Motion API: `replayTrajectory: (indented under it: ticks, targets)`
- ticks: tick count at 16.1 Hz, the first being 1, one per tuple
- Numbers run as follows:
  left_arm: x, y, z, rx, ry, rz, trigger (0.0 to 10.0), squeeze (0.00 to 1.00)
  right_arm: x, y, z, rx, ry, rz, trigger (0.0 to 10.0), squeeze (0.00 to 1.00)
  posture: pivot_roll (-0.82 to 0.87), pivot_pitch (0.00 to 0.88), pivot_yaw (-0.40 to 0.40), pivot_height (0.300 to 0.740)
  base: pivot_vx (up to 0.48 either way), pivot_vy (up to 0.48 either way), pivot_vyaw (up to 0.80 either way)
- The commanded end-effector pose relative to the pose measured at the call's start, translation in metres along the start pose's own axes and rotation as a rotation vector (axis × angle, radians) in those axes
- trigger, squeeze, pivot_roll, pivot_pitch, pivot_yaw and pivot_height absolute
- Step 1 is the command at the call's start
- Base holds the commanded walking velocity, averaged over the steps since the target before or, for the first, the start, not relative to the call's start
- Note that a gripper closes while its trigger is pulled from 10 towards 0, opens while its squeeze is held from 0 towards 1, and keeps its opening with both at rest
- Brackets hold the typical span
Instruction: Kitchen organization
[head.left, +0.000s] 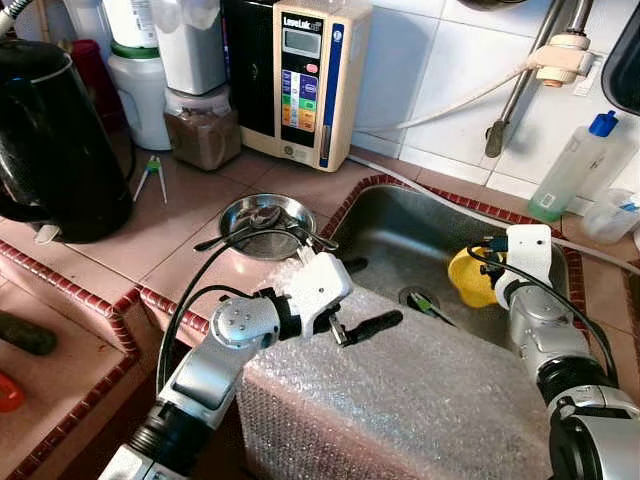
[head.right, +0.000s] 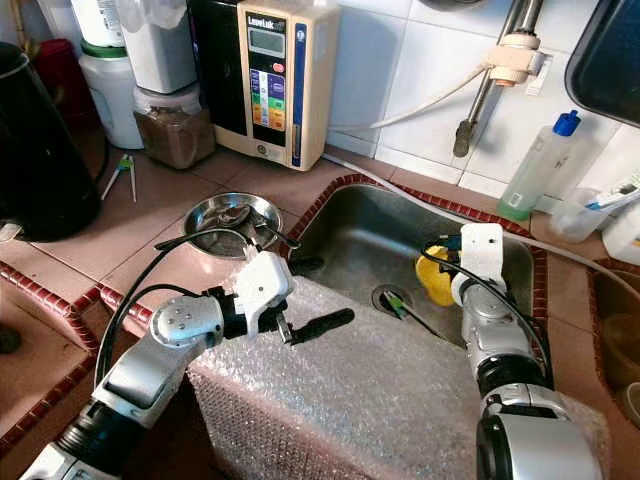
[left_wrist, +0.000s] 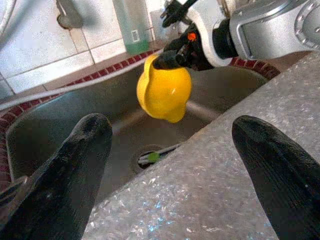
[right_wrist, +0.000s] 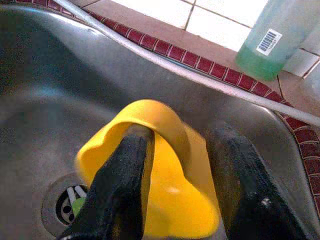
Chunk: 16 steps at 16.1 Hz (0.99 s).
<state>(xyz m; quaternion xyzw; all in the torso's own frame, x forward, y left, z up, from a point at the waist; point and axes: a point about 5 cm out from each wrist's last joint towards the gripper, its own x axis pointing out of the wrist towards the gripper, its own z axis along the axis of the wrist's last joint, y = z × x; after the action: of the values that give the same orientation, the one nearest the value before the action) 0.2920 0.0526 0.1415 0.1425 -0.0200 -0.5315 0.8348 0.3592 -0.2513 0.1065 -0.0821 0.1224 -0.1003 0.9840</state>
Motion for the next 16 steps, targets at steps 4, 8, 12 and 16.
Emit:
replayTrajectory:
  ticks: [4,8,12,16]
  targets:
    - [0.002,0.004,0.004,0.032,-0.017,0.021,10.0,1.0,0.0,0.003,-0.002,0.019,0.004,0.029,10.0,1.0,0.16,0.0,-0.056,0.74,0.0,0.0,0.0]
    - [0.003,0.005,0.006,0.036,-0.027,0.039,10.0,1.0,-0.001,0.008,-0.004,-0.032,0.01,0.062,10.0,1.0,0.16,0.0,-0.058,0.74,0.0,0.0,0.0]
    - [0.004,0.007,0.006,0.042,-0.031,0.051,10.0,1.0,-0.002,0.019,-0.015,0.09,0.115,0.149,10.0,1.0,0.16,0.0,-0.059,0.74,0.0,0.0,0.0]
    - [0.003,0.018,0.011,0.041,-0.067,0.158,10.0,1.0,0.0,0.012,0.008,0.136,-0.037,0.146,10.0,1.0,0.16,0.0,-0.059,0.74,0.0,0.0,0.0]
